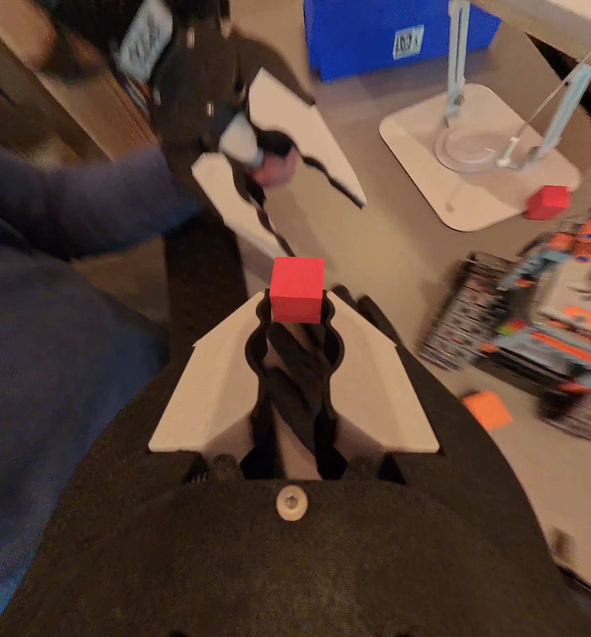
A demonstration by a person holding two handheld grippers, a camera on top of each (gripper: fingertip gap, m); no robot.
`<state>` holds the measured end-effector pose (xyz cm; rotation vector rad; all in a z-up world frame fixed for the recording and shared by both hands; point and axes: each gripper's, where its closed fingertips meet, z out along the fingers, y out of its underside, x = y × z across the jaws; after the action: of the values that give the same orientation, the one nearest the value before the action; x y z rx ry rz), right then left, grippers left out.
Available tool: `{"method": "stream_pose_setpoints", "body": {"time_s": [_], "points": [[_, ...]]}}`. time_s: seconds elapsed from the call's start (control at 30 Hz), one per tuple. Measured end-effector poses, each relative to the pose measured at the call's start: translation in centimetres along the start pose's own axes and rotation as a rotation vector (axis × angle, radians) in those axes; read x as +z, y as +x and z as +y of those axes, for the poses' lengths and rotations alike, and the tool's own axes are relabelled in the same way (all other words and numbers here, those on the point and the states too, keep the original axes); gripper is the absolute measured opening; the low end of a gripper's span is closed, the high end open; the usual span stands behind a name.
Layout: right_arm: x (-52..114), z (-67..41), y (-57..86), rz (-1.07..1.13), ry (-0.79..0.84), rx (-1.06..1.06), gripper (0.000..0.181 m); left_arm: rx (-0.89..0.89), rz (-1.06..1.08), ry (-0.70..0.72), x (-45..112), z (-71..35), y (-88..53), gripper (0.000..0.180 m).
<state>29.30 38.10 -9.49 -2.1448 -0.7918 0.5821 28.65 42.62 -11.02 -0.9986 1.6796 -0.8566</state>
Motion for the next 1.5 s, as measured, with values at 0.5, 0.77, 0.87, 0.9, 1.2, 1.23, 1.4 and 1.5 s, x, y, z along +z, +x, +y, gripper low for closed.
{"method": "stream_pose_setpoints", "body": {"time_s": [0.5, 0.77, 0.87, 0.9, 1.2, 1.23, 1.4, 1.5], "points": [[3.5, -4.8, -4.4, -0.113, 0.496, 0.453, 0.028, 0.324, -0.249, 0.167, -3.6, -3.9, 2.8, 0.027], [0.5, -5.2, -3.0, -0.095, 0.599, 0.423, 0.040, 0.390, -0.318, 0.174, -2.9, -6.2, 1.5, 0.026], [0.0, -5.4, -2.9, -0.145, 0.637, 0.405, 0.035, 0.426, -0.350, 0.137, -2.4, -6.5, 1.4, 0.027], [-0.2, -5.5, -3.0, -0.184, 0.651, 0.412, 0.029, 0.433, -0.358, 0.128, -2.3, -6.5, 1.3, 0.027], [-2.3, -6.6, -1.0, -0.088, 0.675, 0.304, 0.026, 0.401, -0.369, 0.131, -1.1, -7.0, 0.4, 0.031], [-3.2, -7.1, -0.4, -0.032, 0.669, 0.265, 0.026, 0.392, -0.370, 0.142, -1.4, -7.1, -0.2, 0.031], [-10.6, -11.4, 4.1, 0.332, 0.550, 0.088, 0.026, 0.284, -0.336, 0.135, -1.9, -4.7, -4.2, 0.028], [-14.7, -15.2, 6.9, 0.546, 0.463, 0.012, 0.026, 0.230, -0.288, 0.074, -0.6, -1.3, -6.1, 0.024]]}}
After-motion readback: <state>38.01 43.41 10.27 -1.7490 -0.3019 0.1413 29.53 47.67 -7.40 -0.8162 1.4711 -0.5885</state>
